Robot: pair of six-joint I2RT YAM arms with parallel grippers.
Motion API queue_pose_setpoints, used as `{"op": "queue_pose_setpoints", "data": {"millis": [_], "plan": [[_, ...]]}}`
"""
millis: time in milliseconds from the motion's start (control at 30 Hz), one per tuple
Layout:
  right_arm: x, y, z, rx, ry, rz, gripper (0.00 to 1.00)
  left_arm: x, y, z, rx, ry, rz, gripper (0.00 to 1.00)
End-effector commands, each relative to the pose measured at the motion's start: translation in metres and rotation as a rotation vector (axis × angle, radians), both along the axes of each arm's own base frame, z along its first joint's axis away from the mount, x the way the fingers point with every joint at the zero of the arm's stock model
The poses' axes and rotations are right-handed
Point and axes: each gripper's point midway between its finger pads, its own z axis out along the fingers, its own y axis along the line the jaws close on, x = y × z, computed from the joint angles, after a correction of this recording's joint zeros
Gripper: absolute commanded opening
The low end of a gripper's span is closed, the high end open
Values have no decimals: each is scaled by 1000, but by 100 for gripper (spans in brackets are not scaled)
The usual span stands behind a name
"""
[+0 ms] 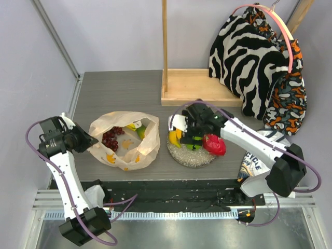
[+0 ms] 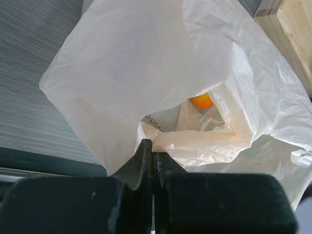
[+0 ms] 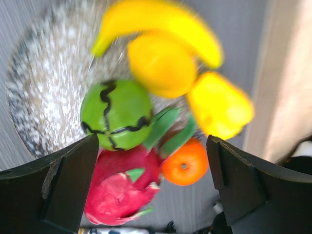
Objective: Take the fake fruits out of the plastic bag
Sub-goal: Place the fake fruit on the plate, then adjust the fake fruit on the plate.
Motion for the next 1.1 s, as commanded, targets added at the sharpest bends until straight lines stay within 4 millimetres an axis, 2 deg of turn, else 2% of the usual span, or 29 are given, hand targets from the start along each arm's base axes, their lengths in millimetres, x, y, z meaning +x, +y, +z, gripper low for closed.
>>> {"op": "queue_pose_setpoints", "data": {"millis": [0,33,100,133,233,300,333,367,400,433,467,500,533,600,633,667,767,833,933,967,1033,1067], "plan": [[-7,35,86,268,-26,19,100,3,-1,-1,-15,-15,-15,0],[-7,46,103,333,-34,41,100,4,-1,-2,-18,-13,-16,0],[-2,56,115,394,-37,11,100,6,0,0,-19,-17,-13,0],[6,62,124,431,-67,3,100,7,0,0,-17,-21,-13,0],[45,62,125,492,-161,-118,100,8,2,1,-16,-22,-10,0],[74,54,110,483,-184,-227,100,8,1,0,-18,-19,-12,0],[96,46,114,504,-217,-287,98,8,2,1,-18,-20,-11,0],[106,42,109,515,-198,-331,93,8,1,1,-20,-20,-12,0],[121,41,83,483,-149,-375,91,9,2,2,-17,-22,-12,0],[143,27,89,504,-159,-442,89,8,2,2,-15,-23,-11,0],[154,21,81,505,-140,-482,86,9,2,2,-14,-23,-14,0],[166,18,63,511,-86,-528,85,8,2,3,-11,-25,-12,0],[183,7,64,528,-89,-571,82,8,3,2,-10,-22,-10,0],[197,0,57,554,-55,-621,80,7,2,1,-9,-21,-11,0],[207,-1,47,550,-30,-639,77,7,3,1,-6,-20,-9,0],[213,-9,43,553,-20,-668,75,7,2,1,-7,-21,-11,0],[223,-16,28,559,23,-709,72,7,3,1,-5,-23,-7,0],[221,-16,20,549,47,-718,71,7,4,2,-4,-25,-5,0],[210,-17,9,539,88,-729,69,7,5,1,-6,-23,0,0],[207,-18,13,545,85,-731,69,6,4,1,-7,-20,0,0],[194,-23,3,522,107,-743,68,6,5,0,-6,-19,5,0],[191,-25,7,521,97,-745,68,7,5,1,-8,-22,3,0]]}}
